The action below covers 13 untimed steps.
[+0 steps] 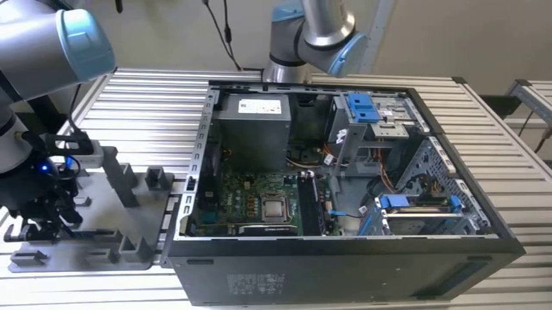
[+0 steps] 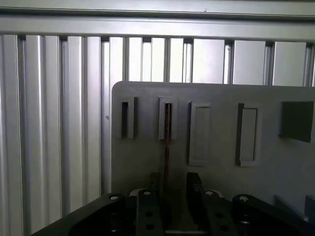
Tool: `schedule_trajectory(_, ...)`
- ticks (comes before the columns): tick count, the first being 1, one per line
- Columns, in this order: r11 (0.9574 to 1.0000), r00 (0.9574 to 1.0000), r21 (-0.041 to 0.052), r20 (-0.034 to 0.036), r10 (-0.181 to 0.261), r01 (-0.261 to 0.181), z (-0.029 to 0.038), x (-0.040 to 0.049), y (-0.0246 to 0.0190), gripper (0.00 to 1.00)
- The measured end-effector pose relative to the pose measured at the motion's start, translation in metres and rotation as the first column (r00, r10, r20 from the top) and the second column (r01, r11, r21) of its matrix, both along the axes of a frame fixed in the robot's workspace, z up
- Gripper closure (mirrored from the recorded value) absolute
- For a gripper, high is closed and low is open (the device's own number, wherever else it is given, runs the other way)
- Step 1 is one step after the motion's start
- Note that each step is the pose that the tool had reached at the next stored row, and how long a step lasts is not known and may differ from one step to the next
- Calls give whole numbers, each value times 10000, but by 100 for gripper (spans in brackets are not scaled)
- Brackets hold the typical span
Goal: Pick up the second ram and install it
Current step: 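Pick up the second ram and move it above second insertion slot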
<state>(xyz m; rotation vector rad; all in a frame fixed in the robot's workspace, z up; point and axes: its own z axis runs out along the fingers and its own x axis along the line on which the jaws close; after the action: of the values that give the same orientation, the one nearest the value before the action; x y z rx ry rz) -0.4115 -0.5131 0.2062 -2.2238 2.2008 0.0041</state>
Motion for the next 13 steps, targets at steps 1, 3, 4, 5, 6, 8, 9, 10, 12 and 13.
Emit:
schedule_trajectory(1,10000,10000,0,1,20,-20,-11,0,0,64)
schedule_trajectory(3,10000,10000,-1,2,56,-56,-32,0,0,64)
schedule_trajectory(4,10000,10000,-2,1,70,-70,-41,0,-1,64)
schedule_trajectory(5,10000,10000,-4,0,81,-81,-50,-1,-1,64)
schedule_trajectory(6,10000,10000,-6,1,89,-89,-60,-1,-1,64)
schedule_trajectory(8,9999,9999,-11,1,105,-105,-77,-3,-1,64)
schedule_trajectory(9,9999,9999,-12,1,113,-113,-86,-3,-1,64)
schedule_trajectory(10,9999,9999,-17,1,121,-121,-94,-3,-1,64)
schedule_trajectory(12,9999,9999,-23,-2,137,-137,-107,-6,-1,64)
schedule_trajectory(13,9999,9999,-23,-1,142,-142,-110,-8,-2,64)
